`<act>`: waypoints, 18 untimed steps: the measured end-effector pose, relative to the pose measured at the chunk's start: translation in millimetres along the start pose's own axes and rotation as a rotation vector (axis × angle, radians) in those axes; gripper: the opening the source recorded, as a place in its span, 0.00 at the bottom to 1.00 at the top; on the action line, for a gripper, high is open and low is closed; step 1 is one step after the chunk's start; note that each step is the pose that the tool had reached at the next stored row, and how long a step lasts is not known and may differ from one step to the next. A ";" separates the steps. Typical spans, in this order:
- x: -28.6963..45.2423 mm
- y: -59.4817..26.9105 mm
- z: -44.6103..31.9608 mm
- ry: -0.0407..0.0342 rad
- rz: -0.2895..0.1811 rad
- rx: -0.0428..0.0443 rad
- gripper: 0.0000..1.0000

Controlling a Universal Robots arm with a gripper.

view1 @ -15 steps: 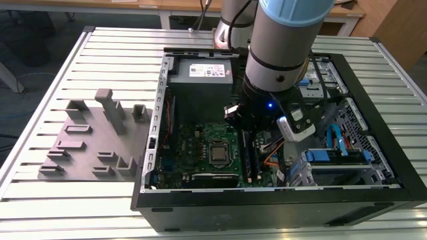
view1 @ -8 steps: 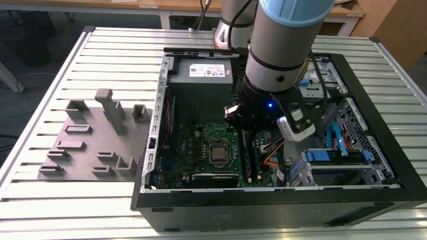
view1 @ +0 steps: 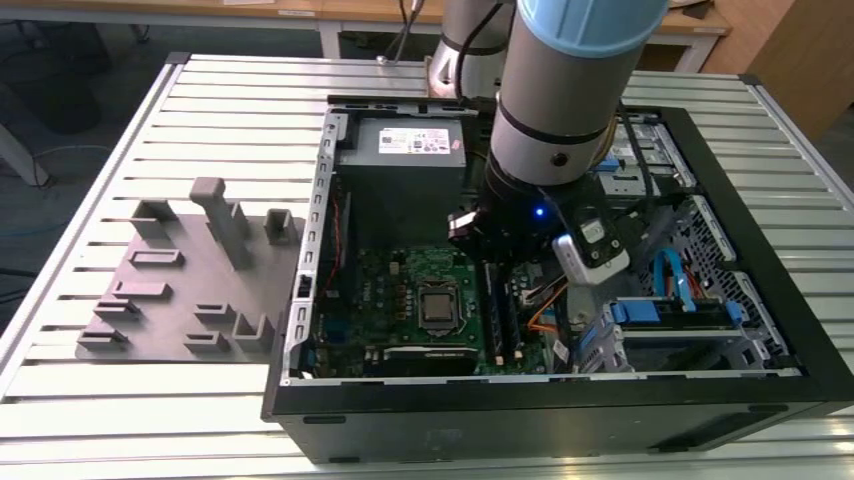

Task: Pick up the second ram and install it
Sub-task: 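Press down the second ram until it locks into place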

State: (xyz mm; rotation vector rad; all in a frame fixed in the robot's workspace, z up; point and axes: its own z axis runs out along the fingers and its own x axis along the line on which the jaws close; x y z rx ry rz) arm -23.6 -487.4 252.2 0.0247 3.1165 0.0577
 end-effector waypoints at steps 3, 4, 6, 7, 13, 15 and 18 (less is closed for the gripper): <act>0.2 4.0 5.4 0.0002 0.000 -0.0010 0.07; 0.3 7.3 7.5 0.0001 0.000 -0.0013 0.07; 0.6 16.2 11.4 0.0001 0.000 -0.0021 0.07; 0.7 20.7 13.2 0.0001 0.000 -0.0030 0.07; 1.2 38.9 24.5 0.0001 0.000 -0.0040 0.07; 1.2 39.6 27.4 0.0001 0.000 -0.0041 0.07; 1.4 40.2 32.4 0.0001 0.000 -0.0040 0.07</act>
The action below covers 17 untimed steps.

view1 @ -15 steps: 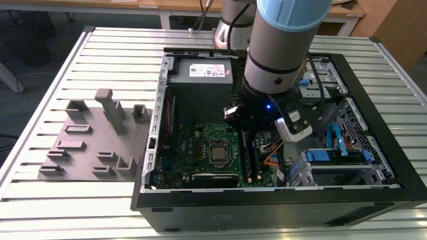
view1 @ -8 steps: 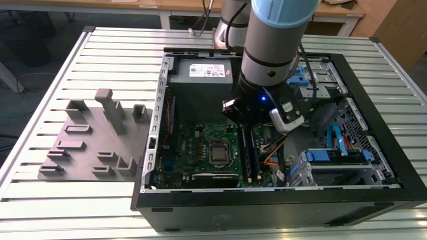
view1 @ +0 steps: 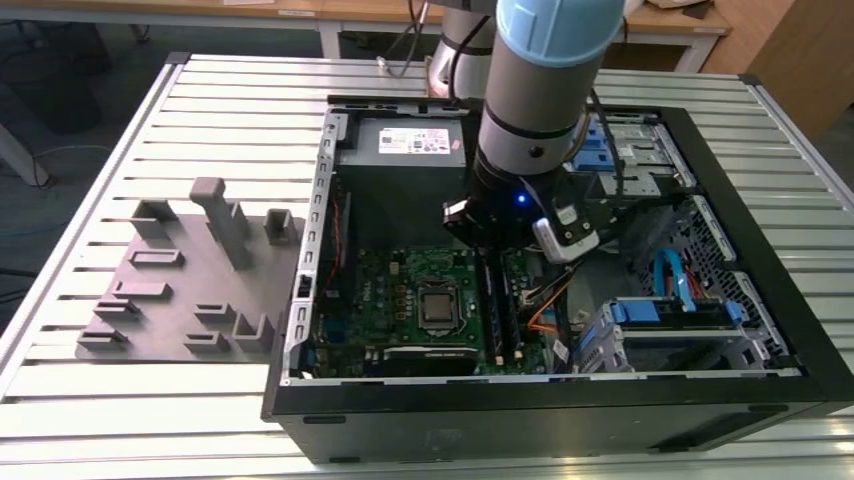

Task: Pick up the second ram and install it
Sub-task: 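Press down the second ram until it locks into place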

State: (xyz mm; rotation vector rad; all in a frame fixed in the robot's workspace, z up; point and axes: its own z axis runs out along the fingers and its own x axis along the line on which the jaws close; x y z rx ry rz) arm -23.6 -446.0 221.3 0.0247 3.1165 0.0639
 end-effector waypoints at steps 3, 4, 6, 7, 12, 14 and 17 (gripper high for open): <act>0.2 0.2 2.8 0.0004 0.000 0.0013 0.07; 0.2 0.3 3.8 0.0003 0.000 0.0011 0.07; 0.2 0.6 5.1 0.0001 0.000 0.0007 0.07; 0.2 0.6 5.2 0.0000 0.000 0.0005 0.07; 0.0 1.0 -3.3 -0.0013 0.000 0.0005 0.07; 0.0 -1.3 -3.3 -0.0014 0.000 0.0013 0.07; 0.3 -10.3 -3.7 -0.0013 0.000 0.0056 0.07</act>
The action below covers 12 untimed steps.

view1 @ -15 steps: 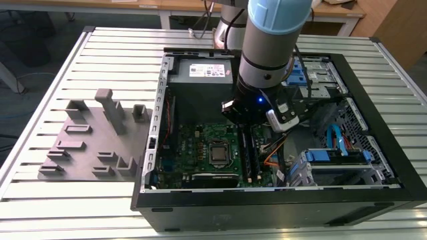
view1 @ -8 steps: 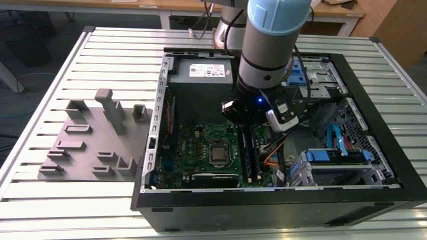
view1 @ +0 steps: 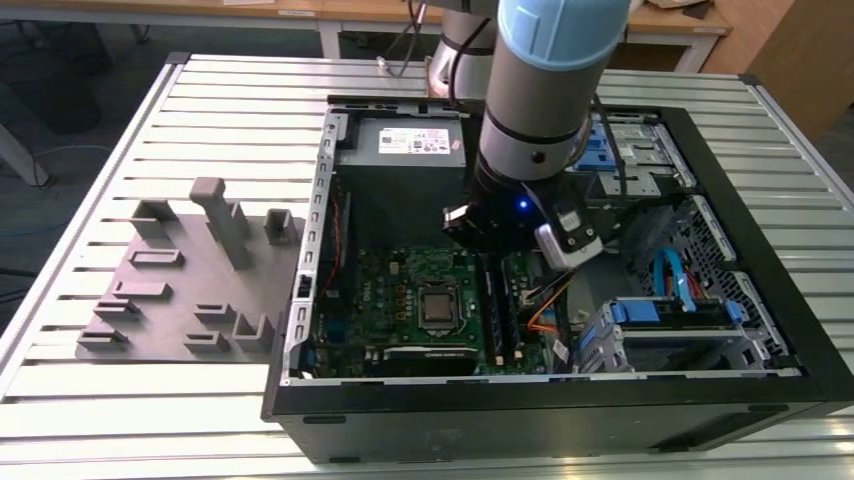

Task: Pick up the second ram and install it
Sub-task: 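Press down the second ram until it locks into place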

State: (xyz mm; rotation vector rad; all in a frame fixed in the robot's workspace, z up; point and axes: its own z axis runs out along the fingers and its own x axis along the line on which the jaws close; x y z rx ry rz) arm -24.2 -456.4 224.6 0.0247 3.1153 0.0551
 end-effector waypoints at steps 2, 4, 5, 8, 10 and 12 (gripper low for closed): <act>0.3 -6.0 -0.1 -0.0001 0.000 0.0061 0.07; 0.5 -11.6 0.0 -0.0002 0.000 0.0131 0.07; 0.6 -14.5 0.0 -0.0002 -0.001 0.0167 0.07; 1.0 -23.6 0.6 -0.0003 -0.001 0.0238 0.07; 1.3 -30.3 1.0 -0.0004 -0.001 0.0275 0.07; 1.3 -36.6 1.5 -0.0005 -0.001 0.0322 0.07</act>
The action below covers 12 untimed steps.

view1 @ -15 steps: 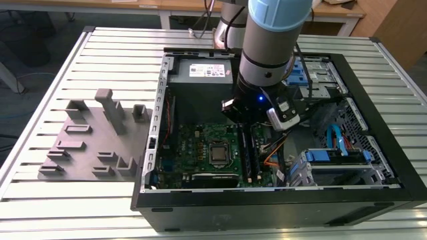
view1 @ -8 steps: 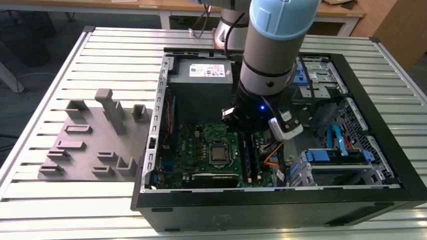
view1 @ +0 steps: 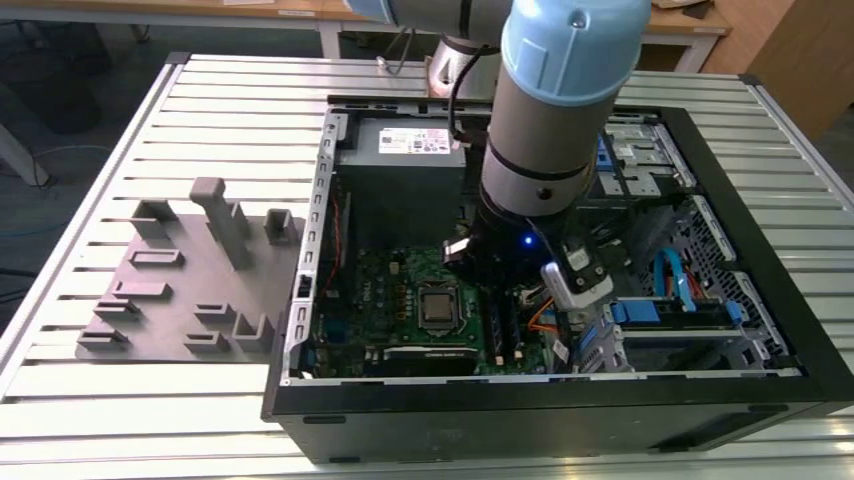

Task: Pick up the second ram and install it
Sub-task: 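Press down the second ram until it locks into place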

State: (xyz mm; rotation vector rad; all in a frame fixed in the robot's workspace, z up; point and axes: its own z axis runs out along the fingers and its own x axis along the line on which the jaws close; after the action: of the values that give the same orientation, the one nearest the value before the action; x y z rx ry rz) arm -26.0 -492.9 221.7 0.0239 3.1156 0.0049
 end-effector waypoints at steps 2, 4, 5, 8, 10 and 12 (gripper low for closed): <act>0.0 -5.1 1.0 0.0000 0.000 0.0054 0.07; 0.0 -8.0 2.4 0.0001 0.000 0.0102 0.07; 0.1 -8.6 3.3 0.0000 0.000 0.0118 0.07; 0.0 -9.0 4.2 0.0000 0.000 0.0138 0.07; 0.0 -9.0 4.3 -0.0001 0.000 0.0138 0.07; -0.1 -8.7 2.4 -0.0010 0.000 0.0114 0.07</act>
State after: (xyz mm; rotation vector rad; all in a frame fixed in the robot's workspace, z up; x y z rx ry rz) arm -26.0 -501.6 219.2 0.0237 3.1147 -0.0129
